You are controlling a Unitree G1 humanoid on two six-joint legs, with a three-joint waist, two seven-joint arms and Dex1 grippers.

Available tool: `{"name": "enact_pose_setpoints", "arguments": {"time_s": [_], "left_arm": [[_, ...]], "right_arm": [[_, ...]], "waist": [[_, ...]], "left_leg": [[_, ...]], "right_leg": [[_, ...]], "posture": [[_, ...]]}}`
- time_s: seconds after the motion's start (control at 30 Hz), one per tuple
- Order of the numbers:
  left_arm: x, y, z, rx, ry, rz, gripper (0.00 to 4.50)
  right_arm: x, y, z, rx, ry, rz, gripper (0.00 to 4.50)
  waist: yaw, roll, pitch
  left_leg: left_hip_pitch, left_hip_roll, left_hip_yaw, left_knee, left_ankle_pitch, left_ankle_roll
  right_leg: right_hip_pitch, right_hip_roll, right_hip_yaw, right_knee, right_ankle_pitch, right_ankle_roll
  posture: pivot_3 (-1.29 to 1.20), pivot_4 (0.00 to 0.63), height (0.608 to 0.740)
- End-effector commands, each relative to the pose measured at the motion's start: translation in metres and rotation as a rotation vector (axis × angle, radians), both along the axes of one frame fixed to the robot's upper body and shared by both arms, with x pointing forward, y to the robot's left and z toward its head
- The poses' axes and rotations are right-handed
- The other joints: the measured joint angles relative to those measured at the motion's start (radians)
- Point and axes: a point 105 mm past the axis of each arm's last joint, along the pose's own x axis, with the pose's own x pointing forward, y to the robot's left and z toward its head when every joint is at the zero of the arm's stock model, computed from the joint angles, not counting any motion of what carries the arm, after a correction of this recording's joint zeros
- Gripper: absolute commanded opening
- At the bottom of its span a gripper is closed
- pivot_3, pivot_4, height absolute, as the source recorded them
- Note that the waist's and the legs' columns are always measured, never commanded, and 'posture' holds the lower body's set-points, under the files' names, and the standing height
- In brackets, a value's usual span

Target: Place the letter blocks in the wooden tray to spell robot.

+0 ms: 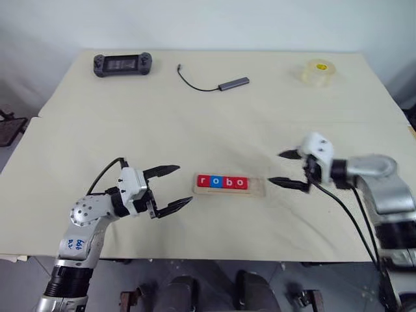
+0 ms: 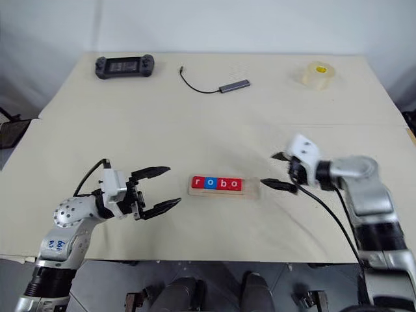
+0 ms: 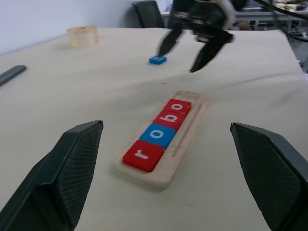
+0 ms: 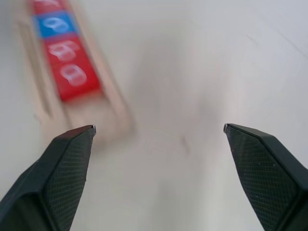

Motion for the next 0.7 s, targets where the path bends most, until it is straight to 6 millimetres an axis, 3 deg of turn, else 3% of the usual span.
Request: {"name": "enact_pose_setpoints", "arguments": {"time_s": [0.03,0.13,0.23,0.4,0.57,0.7], "left_arm": [[0.004,0.001,0.003,0.004,-0.025,-0.001,4.5],[0.009,0.001,0.002,0.006,-0.018,-0.007,4.5],[0.013,0.001,0.002,0.005,-0.019,-0.011,4.5],[0.015,0.001,0.004,0.002,-0.024,-0.022,4.5],[0.015,0.001,0.005,0.002,-0.029,-0.026,4.5],[0.015,-0.001,0.006,-0.002,-0.036,-0.025,4.5]], "right_arm": [[-0.016,-0.034,0.011,0.062,-0.193,-0.175,4.47],[-0.029,-0.06,-0.002,0.097,-0.247,-0.345,4.47],[-0.035,-0.073,-0.006,0.131,-0.321,-0.457,4.47],[-0.044,-0.065,-0.013,0.204,-0.36,-0.49,4.47],[-0.027,-0.05,-0.004,0.216,-0.312,-0.443,4.47],[0.009,-0.052,-0.006,0.233,-0.123,-0.57,4.47]], "waist": [[0.002,0.0,0.0],[0.003,0.0,0.0],[-0.009,0.0,0.0],[-0.014,0.001,0.0],[-0.024,0.001,0.0],[-0.026,0.001,-0.001]], "left_leg": [[0.0,0.0,0.0,0.0,0.0,0.0],[0.001,0.0,0.001,0.001,0.0,0.0],[0.003,0.001,0.005,0.001,0.001,0.0],[0.005,0.002,0.005,0.001,0.001,-0.001],[0.005,0.001,0.005,0.001,0.001,0.0],[0.005,0.002,0.006,0.001,0.002,0.0]], "right_leg": [[0.0,0.0,0.0,0.0,0.0,0.0],[0.001,0.0,0.0,0.001,0.0,0.0],[0.001,0.0,0.004,0.002,0.001,0.001],[0.001,0.001,0.005,0.004,0.0,0.001],[0.001,0.0,0.006,0.005,0.001,0.001],[0.0,0.001,0.007,0.006,0.0,0.001]], "posture": [[0.0,0.15,0.74],[0.0,0.15,0.74],[0.0,0.15,0.74],[0.0,0.15,0.74],[0.0,0.15,0.74],[0.0,0.15,0.74]]}}
